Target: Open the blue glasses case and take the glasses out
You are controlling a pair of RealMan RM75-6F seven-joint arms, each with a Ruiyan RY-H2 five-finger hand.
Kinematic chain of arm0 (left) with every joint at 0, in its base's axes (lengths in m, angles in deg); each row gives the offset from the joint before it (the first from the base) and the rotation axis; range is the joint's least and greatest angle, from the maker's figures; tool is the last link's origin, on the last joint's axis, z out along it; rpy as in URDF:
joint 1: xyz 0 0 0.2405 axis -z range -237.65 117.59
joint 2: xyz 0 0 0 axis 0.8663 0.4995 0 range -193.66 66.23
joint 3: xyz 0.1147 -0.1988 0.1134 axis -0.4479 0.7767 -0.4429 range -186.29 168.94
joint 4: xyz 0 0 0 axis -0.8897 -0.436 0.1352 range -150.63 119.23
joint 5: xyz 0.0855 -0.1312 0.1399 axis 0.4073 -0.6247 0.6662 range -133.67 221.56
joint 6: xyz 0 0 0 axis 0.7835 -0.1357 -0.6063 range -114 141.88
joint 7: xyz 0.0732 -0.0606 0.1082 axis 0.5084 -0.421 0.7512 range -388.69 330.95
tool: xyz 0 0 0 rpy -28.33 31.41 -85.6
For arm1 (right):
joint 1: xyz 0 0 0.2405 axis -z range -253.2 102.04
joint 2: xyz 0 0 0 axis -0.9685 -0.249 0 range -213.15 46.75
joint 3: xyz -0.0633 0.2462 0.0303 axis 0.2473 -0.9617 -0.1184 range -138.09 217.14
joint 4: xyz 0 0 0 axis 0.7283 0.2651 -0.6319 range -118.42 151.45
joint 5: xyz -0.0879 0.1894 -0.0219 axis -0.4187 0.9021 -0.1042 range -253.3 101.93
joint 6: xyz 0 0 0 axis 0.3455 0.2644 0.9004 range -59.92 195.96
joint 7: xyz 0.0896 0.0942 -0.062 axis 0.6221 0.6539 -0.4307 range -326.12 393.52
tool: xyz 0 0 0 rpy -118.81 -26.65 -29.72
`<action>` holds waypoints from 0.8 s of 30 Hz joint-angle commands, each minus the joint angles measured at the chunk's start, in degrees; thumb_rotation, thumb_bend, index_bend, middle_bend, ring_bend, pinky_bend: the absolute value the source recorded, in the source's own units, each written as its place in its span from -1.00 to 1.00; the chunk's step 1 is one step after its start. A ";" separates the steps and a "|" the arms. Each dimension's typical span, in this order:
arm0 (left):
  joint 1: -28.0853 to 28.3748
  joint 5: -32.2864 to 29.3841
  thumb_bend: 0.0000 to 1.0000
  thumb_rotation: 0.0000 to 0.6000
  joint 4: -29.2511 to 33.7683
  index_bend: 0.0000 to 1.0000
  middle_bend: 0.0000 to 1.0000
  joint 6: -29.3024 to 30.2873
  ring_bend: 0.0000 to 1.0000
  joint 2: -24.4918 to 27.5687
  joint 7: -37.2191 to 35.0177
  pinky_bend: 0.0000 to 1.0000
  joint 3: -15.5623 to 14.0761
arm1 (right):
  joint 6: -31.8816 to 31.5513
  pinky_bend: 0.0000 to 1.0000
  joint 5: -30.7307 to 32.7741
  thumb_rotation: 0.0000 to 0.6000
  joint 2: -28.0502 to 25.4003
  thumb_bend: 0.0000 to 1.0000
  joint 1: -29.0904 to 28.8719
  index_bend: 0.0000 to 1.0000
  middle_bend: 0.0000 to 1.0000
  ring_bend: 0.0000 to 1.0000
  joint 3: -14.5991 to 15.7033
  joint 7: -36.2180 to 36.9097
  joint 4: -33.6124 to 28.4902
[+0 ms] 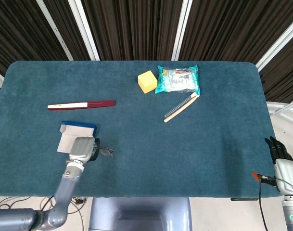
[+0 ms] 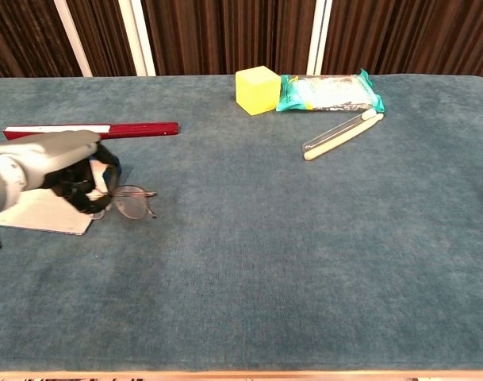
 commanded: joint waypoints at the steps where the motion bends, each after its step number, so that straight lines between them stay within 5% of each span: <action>1: 2.67 -1.87 -0.12 1.00 -0.88 0.20 1.00 0.40 1.00 -3.33 2.47 1.00 1.66 | 0.10 -0.54 0.04 1.00 -0.02 -0.59 -0.03 -1.00 -1.00 -1.00 0.00 0.07 0.03; 11: 7.95 -4.99 -0.15 1.00 -6.70 0.15 1.00 1.11 1.00 -11.77 5.80 1.00 4.42 | 0.26 -0.54 0.03 1.00 -0.07 -0.59 -0.07 -1.00 -1.00 -1.00 0.05 0.26 0.10; 19: 9.03 -5.49 -0.45 1.00 -10.17 -0.28 1.00 1.80 1.00 -14.52 5.62 1.00 4.60 | 0.23 -0.54 -0.10 1.00 -0.09 -0.59 -0.05 -1.00 -1.00 -1.00 0.11 0.29 0.11; 24: 8.23 -3.77 -0.55 1.00 -9.67 -0.37 1.00 2.46 0.99 -13.22 4.40 1.00 3.75 | 0.17 -0.54 -0.16 1.00 -0.10 -0.59 -0.02 -1.00 -1.00 -1.00 0.15 0.25 0.09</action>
